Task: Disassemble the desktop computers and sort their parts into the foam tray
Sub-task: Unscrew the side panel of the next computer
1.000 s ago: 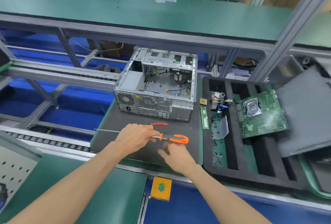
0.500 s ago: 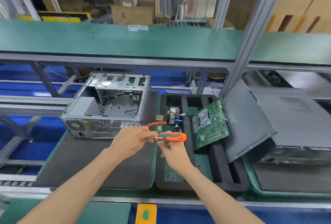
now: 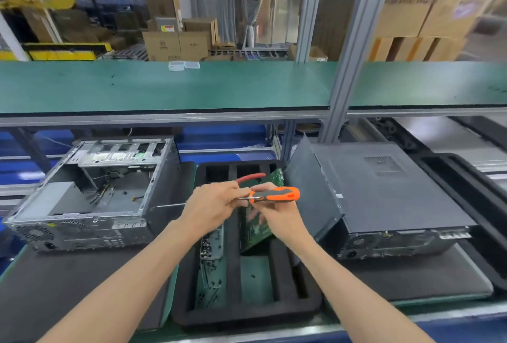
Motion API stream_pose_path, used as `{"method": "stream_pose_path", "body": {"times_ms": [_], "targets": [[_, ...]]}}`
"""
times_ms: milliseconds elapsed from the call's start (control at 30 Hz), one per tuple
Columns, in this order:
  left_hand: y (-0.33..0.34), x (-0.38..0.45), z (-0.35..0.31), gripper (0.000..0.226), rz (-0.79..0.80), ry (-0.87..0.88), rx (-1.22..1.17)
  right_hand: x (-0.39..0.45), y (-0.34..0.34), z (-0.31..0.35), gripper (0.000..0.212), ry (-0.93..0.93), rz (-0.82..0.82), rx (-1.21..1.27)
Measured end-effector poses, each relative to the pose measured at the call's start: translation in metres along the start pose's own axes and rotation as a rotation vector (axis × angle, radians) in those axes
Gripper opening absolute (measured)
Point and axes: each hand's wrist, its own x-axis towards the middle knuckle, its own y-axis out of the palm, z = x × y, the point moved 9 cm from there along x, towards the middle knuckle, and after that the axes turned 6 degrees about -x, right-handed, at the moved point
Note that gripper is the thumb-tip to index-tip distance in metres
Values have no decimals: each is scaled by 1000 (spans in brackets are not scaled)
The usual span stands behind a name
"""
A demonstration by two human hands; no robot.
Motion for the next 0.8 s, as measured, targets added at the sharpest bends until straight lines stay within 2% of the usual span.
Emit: {"method": "stream_pose_path", "body": {"times_ms": [67, 233, 400, 600, 700, 800], "targets": [[2, 10, -5, 7, 15, 13, 36, 4, -10, 1, 21, 20, -25, 25], [5, 38, -26, 18, 31, 28, 37, 5, -45, 15, 28, -20, -119, 9], [14, 66, -57, 11, 46, 73, 72, -2, -87, 18, 22, -63, -216, 12], [42, 85, -109, 13, 113, 120, 71, -27, -135, 6, 16, -113, -288, 61], [62, 84, -131, 20, 137, 116, 104, -43, -152, -8, 23, -125, -265, -73], [91, 70, -145, 23, 223, 81, 162, -55, -163, -36, 37, -23, -209, -351]]}}
